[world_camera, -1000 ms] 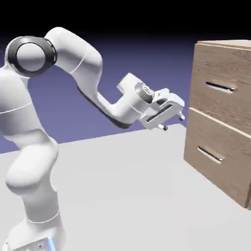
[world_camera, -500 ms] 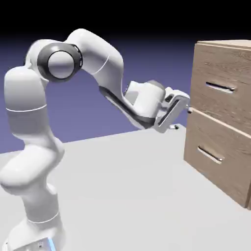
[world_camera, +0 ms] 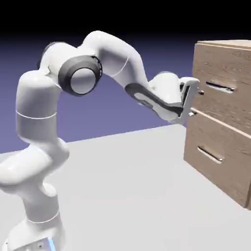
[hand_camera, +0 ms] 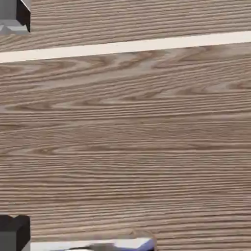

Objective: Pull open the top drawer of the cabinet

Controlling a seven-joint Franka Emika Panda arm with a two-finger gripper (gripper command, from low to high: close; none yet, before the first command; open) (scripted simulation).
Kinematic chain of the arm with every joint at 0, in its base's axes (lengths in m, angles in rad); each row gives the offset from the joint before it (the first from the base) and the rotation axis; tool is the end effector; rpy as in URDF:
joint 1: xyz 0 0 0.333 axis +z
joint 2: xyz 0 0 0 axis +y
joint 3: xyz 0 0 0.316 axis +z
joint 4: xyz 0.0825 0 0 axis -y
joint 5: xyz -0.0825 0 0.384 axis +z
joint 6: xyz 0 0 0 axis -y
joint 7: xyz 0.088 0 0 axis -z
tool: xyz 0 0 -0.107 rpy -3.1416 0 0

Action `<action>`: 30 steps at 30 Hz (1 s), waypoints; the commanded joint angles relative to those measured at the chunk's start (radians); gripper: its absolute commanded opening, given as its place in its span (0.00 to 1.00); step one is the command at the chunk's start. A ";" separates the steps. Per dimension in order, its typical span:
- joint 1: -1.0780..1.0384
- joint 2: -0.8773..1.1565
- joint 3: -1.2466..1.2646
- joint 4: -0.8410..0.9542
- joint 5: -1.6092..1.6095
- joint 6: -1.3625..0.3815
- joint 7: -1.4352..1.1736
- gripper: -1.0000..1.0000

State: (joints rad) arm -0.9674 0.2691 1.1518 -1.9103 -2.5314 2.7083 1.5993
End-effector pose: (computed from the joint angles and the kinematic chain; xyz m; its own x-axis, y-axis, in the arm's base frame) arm 0.6001 0.0917 0.4614 0.1344 0.6819 0.7190 0.0643 -0.7300 0.6804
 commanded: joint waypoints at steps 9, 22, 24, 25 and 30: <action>-0.012 0.140 0.051 0.148 -0.204 -0.023 0.005 0.50; -0.127 0.038 0.131 0.049 -0.226 -0.027 0.111 0.00; -0.200 -0.022 0.186 0.009 -0.242 -0.021 0.181 0.00; -0.236 -0.051 0.214 -0.007 -0.251 -0.017 0.215 0.00; -0.417 -0.149 0.369 -0.052 -0.285 0.000 0.338 0.00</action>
State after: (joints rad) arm -1.3838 0.1205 1.5211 -1.9624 -2.8161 2.7089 1.9374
